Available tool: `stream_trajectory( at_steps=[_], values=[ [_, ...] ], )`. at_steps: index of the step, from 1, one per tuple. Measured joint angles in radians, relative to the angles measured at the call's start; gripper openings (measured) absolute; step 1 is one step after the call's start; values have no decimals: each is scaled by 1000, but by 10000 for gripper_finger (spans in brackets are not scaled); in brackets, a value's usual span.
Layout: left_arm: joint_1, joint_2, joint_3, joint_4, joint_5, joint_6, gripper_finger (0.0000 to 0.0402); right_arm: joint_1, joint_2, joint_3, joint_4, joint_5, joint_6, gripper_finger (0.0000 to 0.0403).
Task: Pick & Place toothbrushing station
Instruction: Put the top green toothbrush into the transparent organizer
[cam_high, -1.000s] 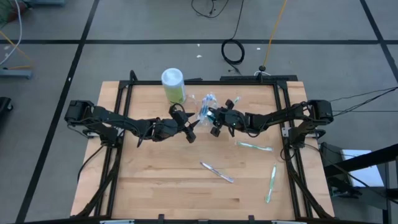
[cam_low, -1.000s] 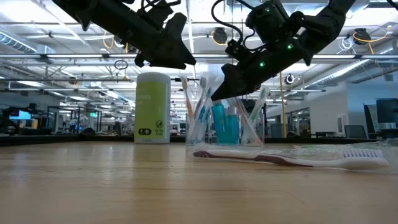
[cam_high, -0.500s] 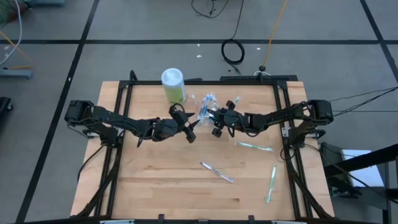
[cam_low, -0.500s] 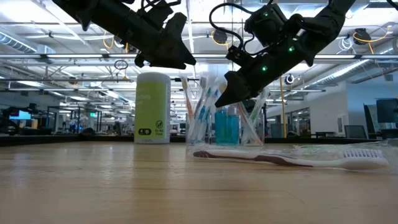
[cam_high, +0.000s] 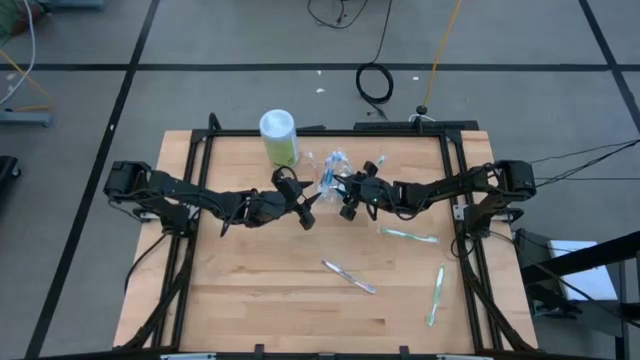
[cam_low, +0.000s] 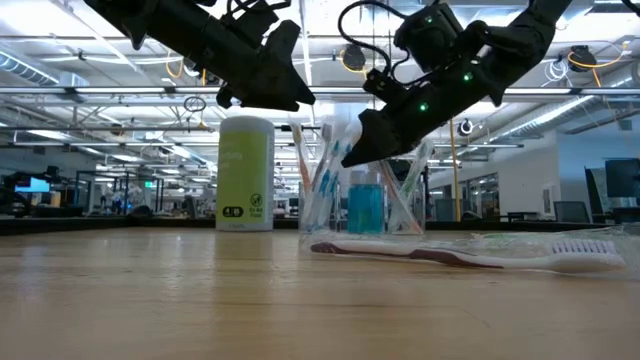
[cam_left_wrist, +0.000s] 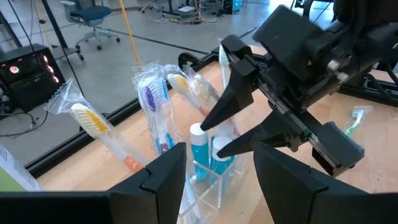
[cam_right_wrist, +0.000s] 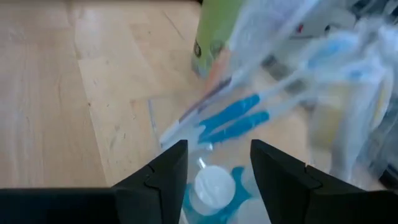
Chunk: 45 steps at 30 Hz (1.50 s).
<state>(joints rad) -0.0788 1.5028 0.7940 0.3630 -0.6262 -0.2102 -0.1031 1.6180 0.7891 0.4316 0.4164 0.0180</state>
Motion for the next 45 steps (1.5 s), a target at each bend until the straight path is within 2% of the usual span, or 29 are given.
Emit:
stream_trajectory(
  at_steps=[5, 12, 17, 22, 25, 33, 37, 41, 43, 45],
  values=[
    [0, 0, 0, 0, 0, 1, 195, 31, -57, 0, 6, 2, -31, 170],
    [0, 0, 0, 0, 0, 1, 195, 115, -179, 1, -237, -2, 105, 161],
    [0, 0, 0, 0, 0, 1, 195, 199, -253, -1, -468, -91, 338, 160],
    [0, 0, 0, 0, 0, 1, 195, 279, -305, -1, -616, -262, 633, 160],
    [0, 0, 0, 0, 3, 1, 195, 333, -319, 0, -676, -318, 800, 160],
    [0, 0, 0, 0, 25, 1, 195, 445, -348, 0, -858, -317, 1178, 160],
    [0, 0, 0, 0, 25, 5, 195, 487, -392, 0, -1029, -310, 1366, 160],
    [0, 0, 0, 0, 25, 5, 196, 511, -442, 0, -1242, -258, 1538, 160],
    [0, 0, 0, 0, 26, 5, 195, 509, -462, 0, -1355, -240, 1517, 160],
    [0, 0, 0, 0, 26, 5, 195, 509, -472, 0, -1439, -219, 1371, 160]
  ],
)
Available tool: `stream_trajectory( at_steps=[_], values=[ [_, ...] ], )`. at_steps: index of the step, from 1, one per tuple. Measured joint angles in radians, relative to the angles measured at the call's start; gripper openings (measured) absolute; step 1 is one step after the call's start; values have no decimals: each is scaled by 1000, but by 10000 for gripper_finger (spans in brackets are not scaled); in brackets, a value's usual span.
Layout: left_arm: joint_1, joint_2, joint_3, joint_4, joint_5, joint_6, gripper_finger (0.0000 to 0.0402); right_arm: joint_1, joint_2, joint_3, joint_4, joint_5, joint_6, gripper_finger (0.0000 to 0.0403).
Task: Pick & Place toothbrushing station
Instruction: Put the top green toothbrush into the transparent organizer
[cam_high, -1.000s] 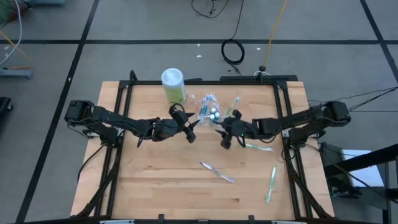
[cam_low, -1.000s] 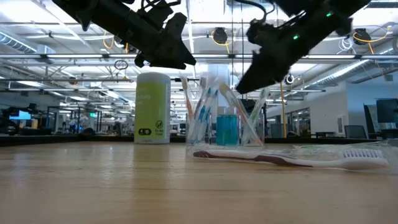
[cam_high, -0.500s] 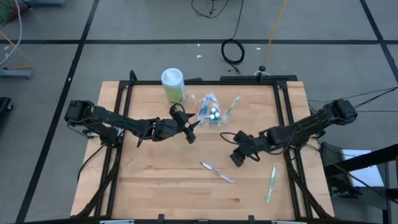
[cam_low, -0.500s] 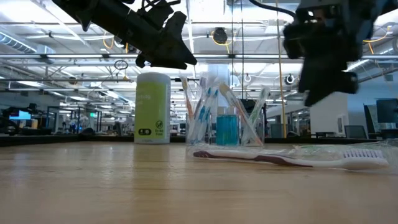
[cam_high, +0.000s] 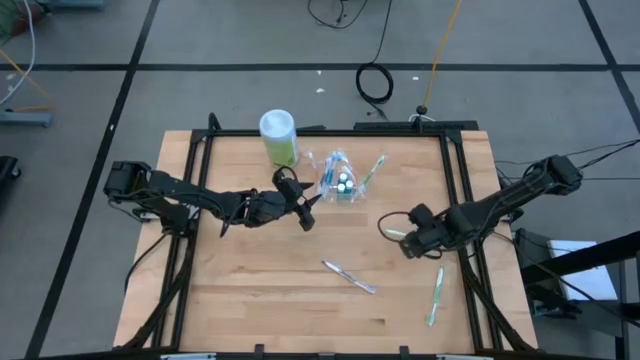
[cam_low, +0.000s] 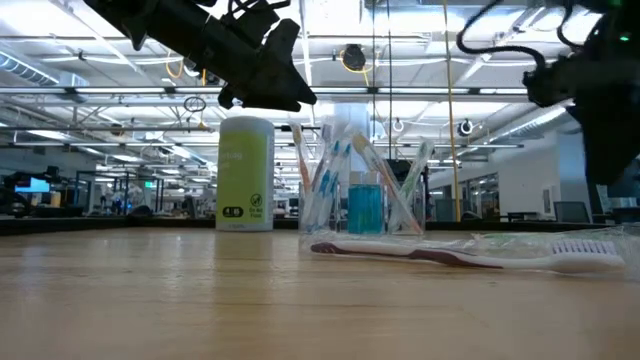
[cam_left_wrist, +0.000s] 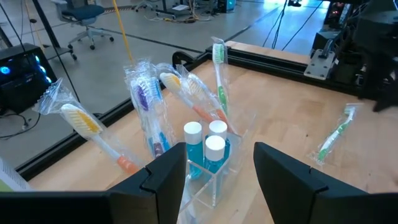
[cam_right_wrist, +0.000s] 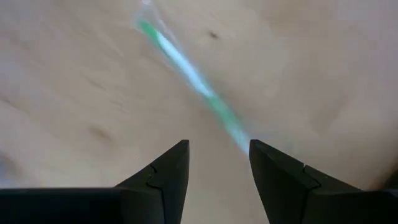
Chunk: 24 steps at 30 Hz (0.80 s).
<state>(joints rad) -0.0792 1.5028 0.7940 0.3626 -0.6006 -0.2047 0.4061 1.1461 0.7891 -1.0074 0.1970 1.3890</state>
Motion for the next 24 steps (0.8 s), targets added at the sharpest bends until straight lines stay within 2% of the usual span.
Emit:
stream_trajectory(
  at_steps=[3, 7, 13, 17, 20, 24],
  values=[
    [0, 0, 0, 0, 1, 0, 195, 0, 1, 0, -97, 3, -192, 160],
    [-2, 0, 0, 0, 1, 0, 195, -7, 13, -2, -158, -52, -311, 160],
    [-2, 0, 0, 0, 1, 0, 195, -7, 14, -100, 3, -69, -421, 160],
    [-2, 0, 0, 0, 1, 0, 195, -15, 14, -173, 17, -56, -448, 155],
    [-1, 0, 0, 0, 1, 0, 195, -27, 13, -220, 44, -49, -461, 143],
    [-1, 0, 0, 1, 1, -4, 195, -36, 11, -265, 130, -96, -515, 113]
  ],
)
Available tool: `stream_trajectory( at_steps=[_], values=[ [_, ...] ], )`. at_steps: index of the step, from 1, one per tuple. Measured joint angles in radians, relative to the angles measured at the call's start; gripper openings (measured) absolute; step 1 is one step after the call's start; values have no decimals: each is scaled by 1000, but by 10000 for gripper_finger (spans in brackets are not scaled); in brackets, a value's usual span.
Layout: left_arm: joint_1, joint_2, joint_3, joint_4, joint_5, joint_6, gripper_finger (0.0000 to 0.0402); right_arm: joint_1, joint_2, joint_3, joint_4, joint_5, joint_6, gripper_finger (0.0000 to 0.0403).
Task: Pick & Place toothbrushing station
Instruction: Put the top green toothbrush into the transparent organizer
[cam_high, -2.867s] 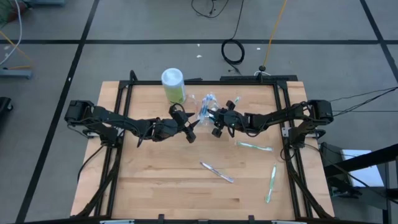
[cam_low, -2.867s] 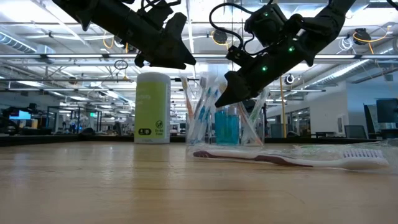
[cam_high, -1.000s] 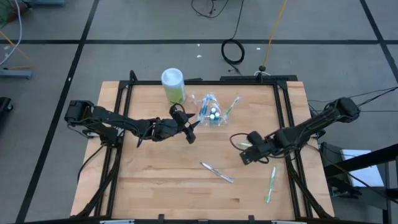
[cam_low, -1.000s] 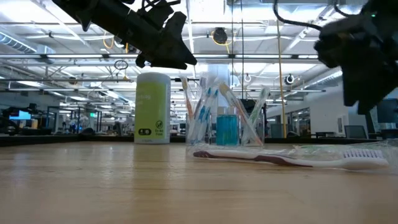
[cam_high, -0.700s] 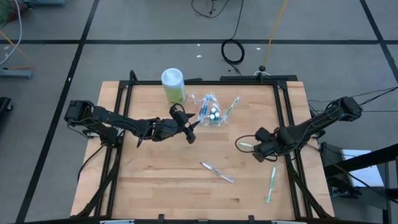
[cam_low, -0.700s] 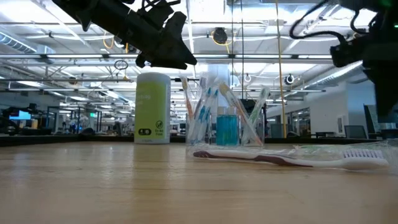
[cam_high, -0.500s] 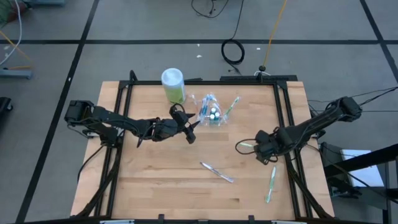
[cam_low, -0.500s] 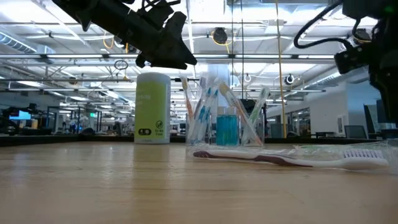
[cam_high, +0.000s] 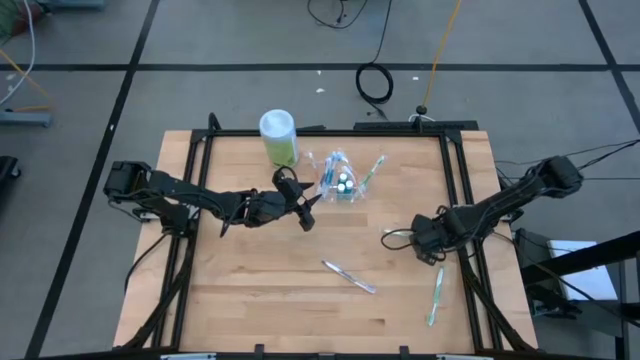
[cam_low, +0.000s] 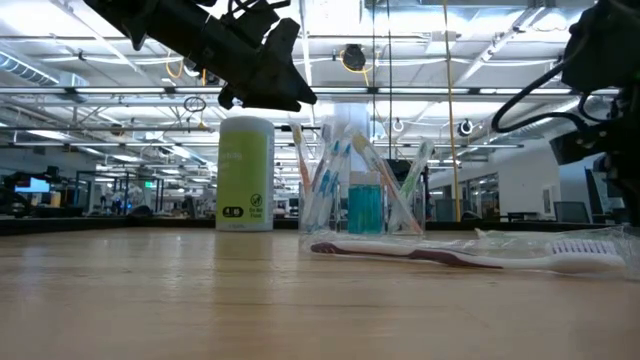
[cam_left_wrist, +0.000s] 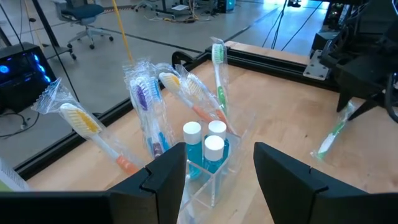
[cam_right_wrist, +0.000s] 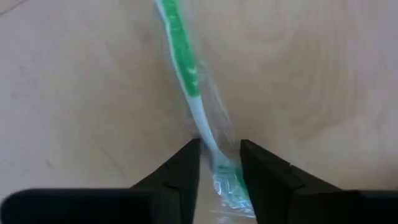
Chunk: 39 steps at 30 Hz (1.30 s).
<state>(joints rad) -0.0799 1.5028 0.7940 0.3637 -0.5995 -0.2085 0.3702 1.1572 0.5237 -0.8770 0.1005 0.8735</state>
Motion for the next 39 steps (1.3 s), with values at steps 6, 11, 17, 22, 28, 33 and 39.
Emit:
stream_trajectory(
  at_steps=[6, 11, 17, 22, 28, 33, 39],
  values=[
    [0, 0, 0, 2, 0, -12, 195, 0, 0, -15, 36, -19, -83, 30],
    [0, 0, 0, 8, 0, -26, 195, 0, 3, 11, 38, 45, -190, 13],
    [0, 0, 0, 12, 0, -35, 195, 0, 5, 121, 92, 195, -495, 5],
    [0, 0, 0, 21, 95, 16, 195, 20, 4, 170, 211, 312, -714, 4],
    [2, 0, 0, 103, 323, 18, 195, 29, 58, 171, 525, 427, -1166, 2],
    [19, 0, 0, 119, 500, -46, 195, 16, 200, 170, 876, 429, -1702, 1],
    [74, 0, 0, 36, 679, -335, 195, -24, 347, 171, 1226, 430, -2055, 1]
  ],
)
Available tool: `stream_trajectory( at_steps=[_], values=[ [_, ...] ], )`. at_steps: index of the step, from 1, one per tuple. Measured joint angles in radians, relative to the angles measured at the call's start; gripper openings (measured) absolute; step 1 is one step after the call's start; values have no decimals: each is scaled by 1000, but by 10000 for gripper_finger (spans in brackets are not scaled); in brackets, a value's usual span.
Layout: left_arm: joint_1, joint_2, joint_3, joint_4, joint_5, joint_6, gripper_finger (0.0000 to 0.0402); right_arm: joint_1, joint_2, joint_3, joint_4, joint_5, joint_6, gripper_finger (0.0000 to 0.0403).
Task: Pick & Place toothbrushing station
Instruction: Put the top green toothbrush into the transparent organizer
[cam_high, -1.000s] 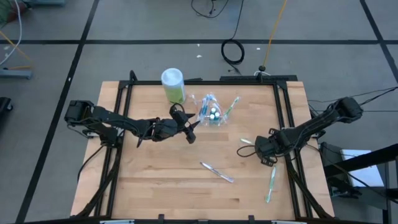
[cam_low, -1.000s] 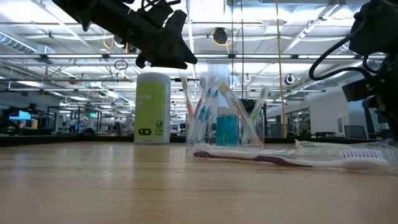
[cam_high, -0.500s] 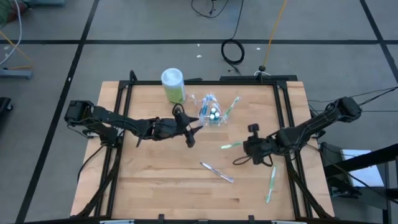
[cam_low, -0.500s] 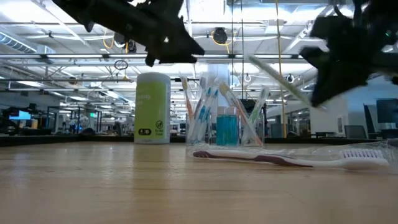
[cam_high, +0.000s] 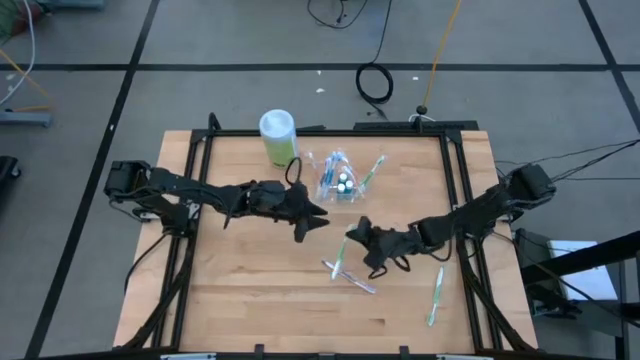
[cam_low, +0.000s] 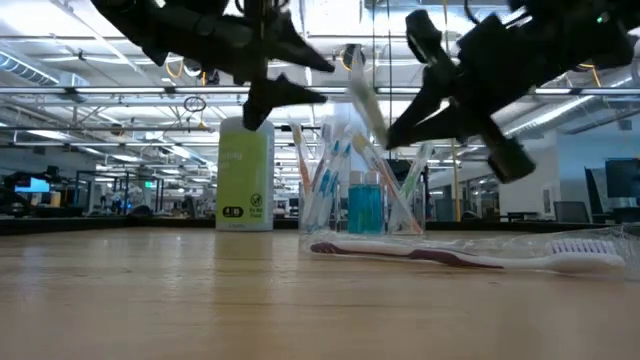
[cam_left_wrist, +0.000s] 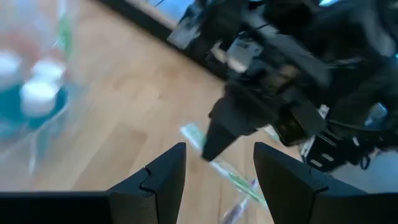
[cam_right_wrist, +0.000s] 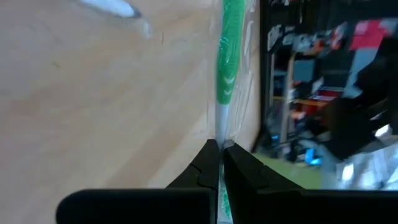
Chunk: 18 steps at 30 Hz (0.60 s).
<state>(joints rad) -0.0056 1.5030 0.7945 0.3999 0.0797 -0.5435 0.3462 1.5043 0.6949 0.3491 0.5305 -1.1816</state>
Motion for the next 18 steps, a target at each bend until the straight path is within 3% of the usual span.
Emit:
stream_trajectory(
  at_steps=[5, 8, 14, 18],
  values=[
    [-23, 10, 0, -151, -9, -108, 195, -43, 84, 0, 112, 98, -168, 2],
    [-49, 29, 0, -158, -83, -144, 195, -72, 119, 0, 145, 108, -209, 2],
    [-79, 120, 0, -85, -209, -219, 195, -86, 175, 2, 218, 124, -238, 2],
    [-76, 192, 0, 0, -192, -219, 195, -86, 180, 2, 229, 124, -221, 3]
  ],
)
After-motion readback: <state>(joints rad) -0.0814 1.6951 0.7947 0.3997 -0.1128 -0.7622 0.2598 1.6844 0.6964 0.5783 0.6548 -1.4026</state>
